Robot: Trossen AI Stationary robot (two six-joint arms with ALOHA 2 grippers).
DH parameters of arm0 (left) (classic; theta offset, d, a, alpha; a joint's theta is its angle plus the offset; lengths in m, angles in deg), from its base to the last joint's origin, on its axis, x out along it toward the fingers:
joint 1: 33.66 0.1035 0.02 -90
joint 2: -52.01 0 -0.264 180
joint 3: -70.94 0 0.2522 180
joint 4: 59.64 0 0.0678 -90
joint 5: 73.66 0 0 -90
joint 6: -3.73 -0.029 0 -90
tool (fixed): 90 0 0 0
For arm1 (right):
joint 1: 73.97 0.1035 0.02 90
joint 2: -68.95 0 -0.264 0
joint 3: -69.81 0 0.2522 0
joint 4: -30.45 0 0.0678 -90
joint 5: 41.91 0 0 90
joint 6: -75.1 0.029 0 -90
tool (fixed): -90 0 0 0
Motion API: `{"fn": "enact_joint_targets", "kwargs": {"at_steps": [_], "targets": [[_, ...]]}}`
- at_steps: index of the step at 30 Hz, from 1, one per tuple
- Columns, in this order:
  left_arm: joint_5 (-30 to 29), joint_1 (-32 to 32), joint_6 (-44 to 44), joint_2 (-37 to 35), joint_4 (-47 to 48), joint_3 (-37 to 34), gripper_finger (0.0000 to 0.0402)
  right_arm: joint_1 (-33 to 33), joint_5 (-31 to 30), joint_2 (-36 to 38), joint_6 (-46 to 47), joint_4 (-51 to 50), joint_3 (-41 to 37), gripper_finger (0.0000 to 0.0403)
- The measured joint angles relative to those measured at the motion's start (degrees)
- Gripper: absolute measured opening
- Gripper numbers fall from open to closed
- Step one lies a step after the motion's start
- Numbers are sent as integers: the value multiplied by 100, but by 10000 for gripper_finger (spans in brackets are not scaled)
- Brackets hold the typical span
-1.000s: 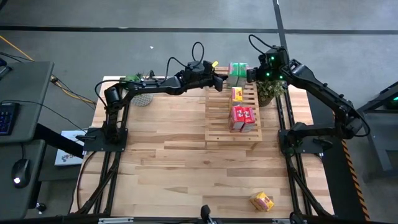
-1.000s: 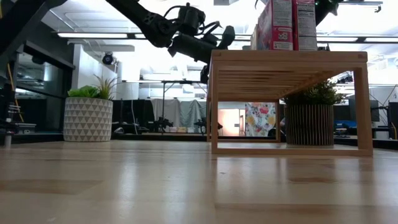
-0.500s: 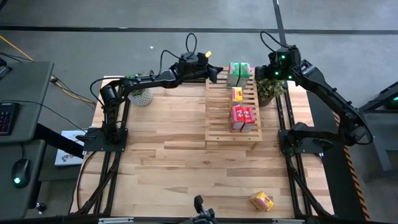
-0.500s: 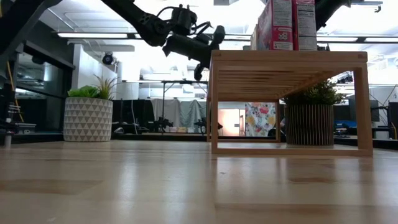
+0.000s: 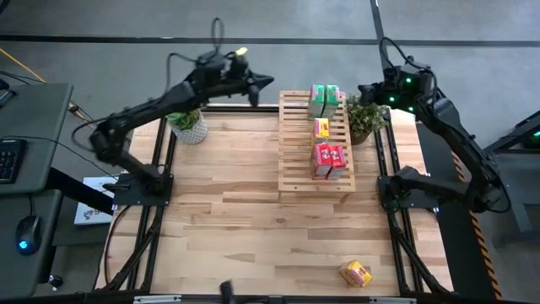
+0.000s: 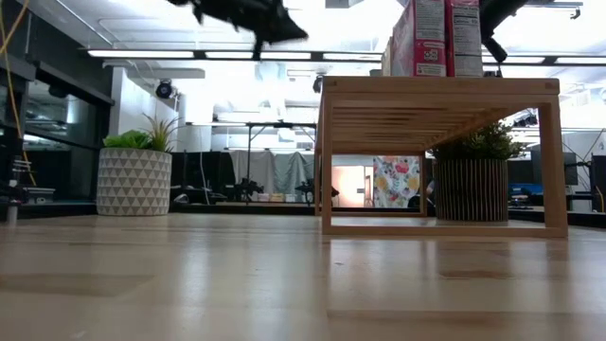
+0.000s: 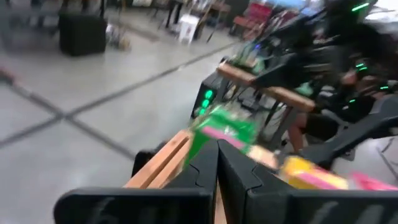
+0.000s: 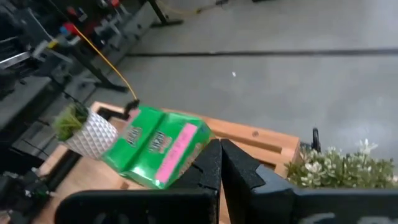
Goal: Stack cereal on shelf
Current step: Put the yellow cereal box on the shelf
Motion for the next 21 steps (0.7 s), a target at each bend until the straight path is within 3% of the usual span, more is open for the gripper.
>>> {"fn": "enact_joint_targets", "kwargs": {"at_steps": [7,12,16,21], "targets": [[-84,-250,326,-1563,-1289,-1644,0,0,102,328,167,323,0,0],[-250,-352,767,-2398,-1951,-2765,0,2,1040,518,561,1026,2,24],[-413,-352,938,-2757,-1934,-3215,0,70,1588,643,961,1403,43,86],[-598,-334,996,-2835,-1928,-3383,0,341,1788,684,795,1381,541,202]]}}
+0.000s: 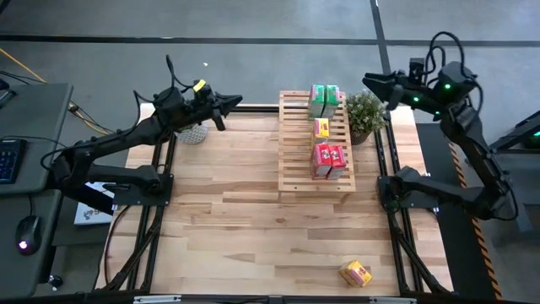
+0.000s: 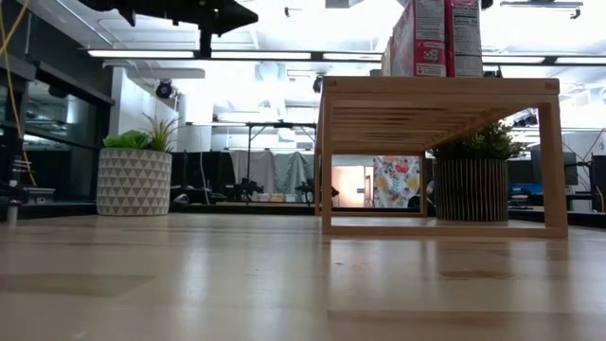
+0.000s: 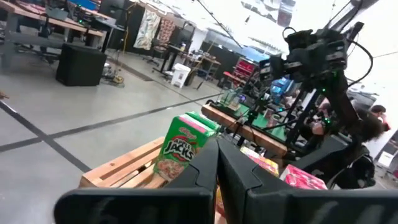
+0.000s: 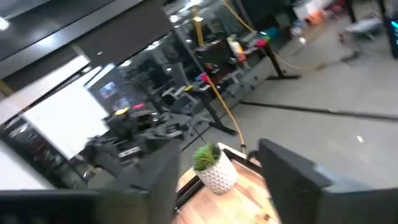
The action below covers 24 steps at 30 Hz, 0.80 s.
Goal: Stack cereal on shelf
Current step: Put the yellow cereal box on the shelf
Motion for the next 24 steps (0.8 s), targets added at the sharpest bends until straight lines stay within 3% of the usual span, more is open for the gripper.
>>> {"fn": "enact_joint_targets", "kwargs": {"at_steps": [5,9,14,17,22,24], "targets": [[-51,33,124,22,-10,2,0,264,10,-15,-504,-344,542,309],[-90,33,206,22,-17,2,0,347,13,-15,-715,-754,875,355],[-271,31,397,22,-16,2,0,537,267,-20,-770,-1375,1203,368],[-297,31,511,22,-16,2,0,800,491,-52,-318,-1692,1314,368],[-295,31,512,22,-16,2,0,1721,561,-340,696,-2325,1572,369],[-294,31,361,22,-16,2,0,2243,316,-546,1061,-2690,1746,369]]}}
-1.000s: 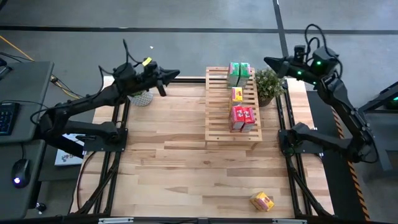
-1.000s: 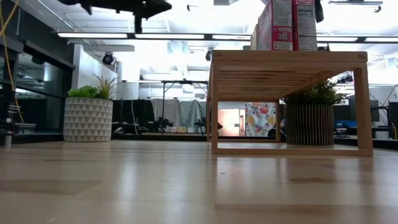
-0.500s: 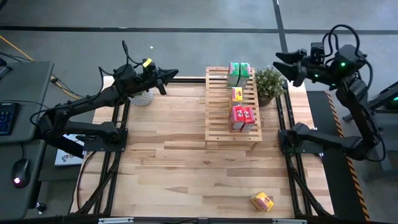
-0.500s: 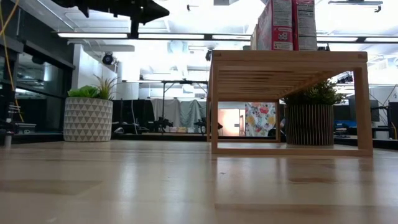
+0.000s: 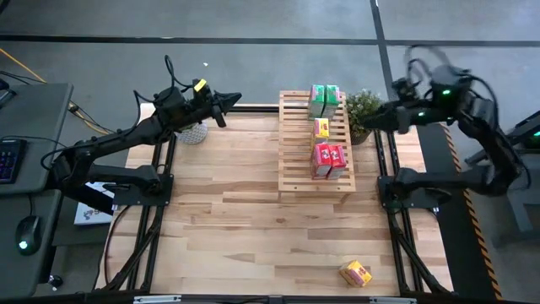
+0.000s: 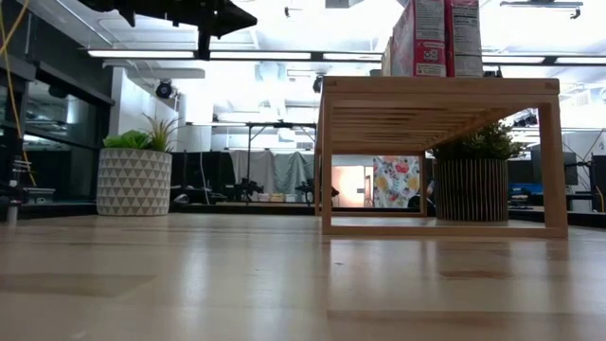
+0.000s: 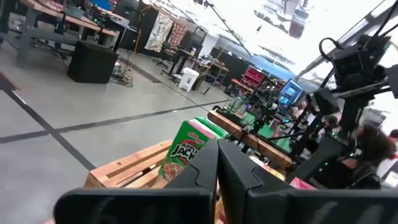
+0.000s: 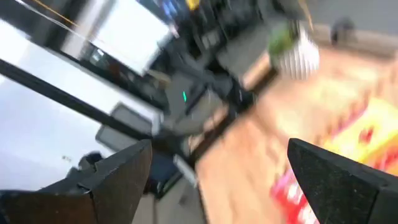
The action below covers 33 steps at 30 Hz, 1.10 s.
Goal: Stack cereal on shelf
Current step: Put the yellow cereal box on the shelf
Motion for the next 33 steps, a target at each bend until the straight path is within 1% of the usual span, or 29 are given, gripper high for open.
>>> {"fn": "enact_joint_targets", "kwargs": {"at_steps": [6,9,12,15,21,24,26,29,33], "targets": [[154,0,-310,0,2,0,0,1912,-1187,-764,1215,-1533,593,369],[420,16,-419,0,4,0,0,2925,-1571,-1185,2123,-2154,761,369],[683,65,-421,0,5,0,0,3968,-1779,-1554,3208,-2323,798,369],[802,138,-420,0,6,0,0,4981,-1832,-1900,4291,-2319,798,369],[841,327,-418,0,6,0,0,6731,-2168,-2686,6172,-2337,798,369],[841,411,-417,0,6,0,0,7304,-2324,-3138,6974,-2412,798,369],[843,459,-417,0,6,2,0,7593,-2296,-3445,7350,-2410,798,369],[841,527,-417,0,6,2,0,7882,-2281,-3920,7705,-2412,798,369],[839,549,-417,0,6,2,0,8057,-2241,-4499,7816,-2552,796,369]]}}
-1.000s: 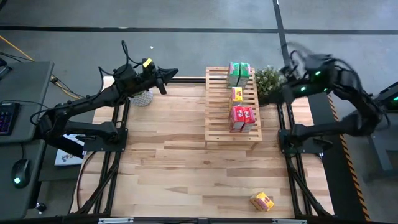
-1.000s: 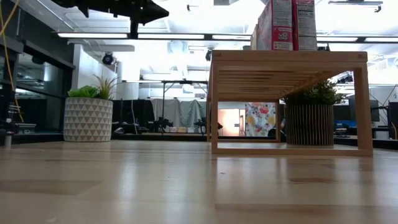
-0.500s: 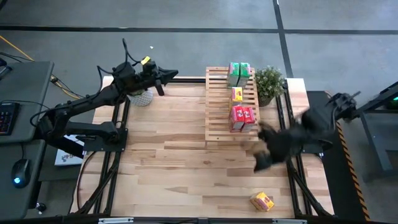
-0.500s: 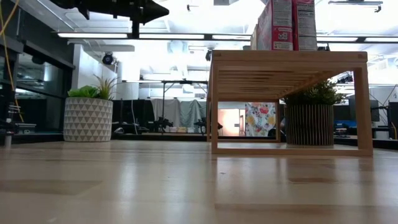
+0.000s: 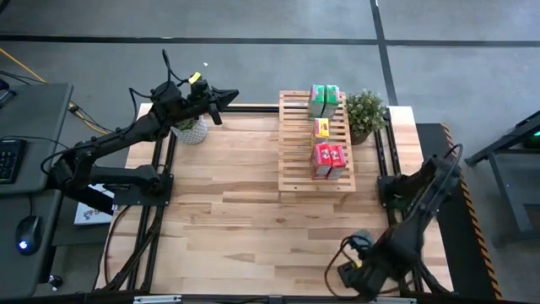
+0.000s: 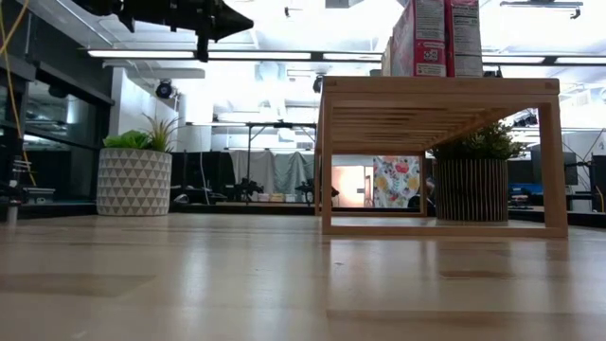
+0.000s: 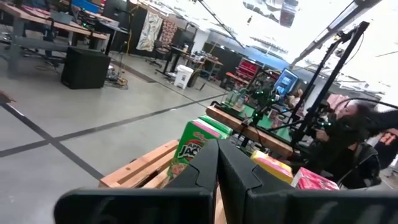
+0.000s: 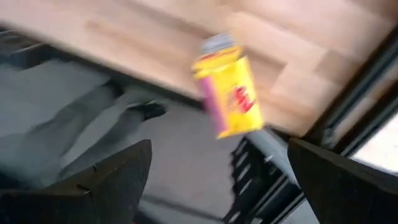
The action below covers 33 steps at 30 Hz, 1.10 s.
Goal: Stack cereal on shelf
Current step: Put the yellow cereal box on the shelf
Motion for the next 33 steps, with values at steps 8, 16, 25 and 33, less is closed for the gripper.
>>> {"fn": "enact_joint_targets", "kwargs": {"at_steps": [8,16,25,33], "targets": [[0,0,129,0,1,0,0,6,210,-661,-411,-346,-7,369],[0,0,157,0,2,0,0,19,293,-844,-604,-42,-278,369],[0,-11,160,0,50,2,0,19,509,-845,-563,1112,-1154,368],[-4,-11,155,0,50,2,0,19,355,-844,-887,1037,-1303,326]]}}
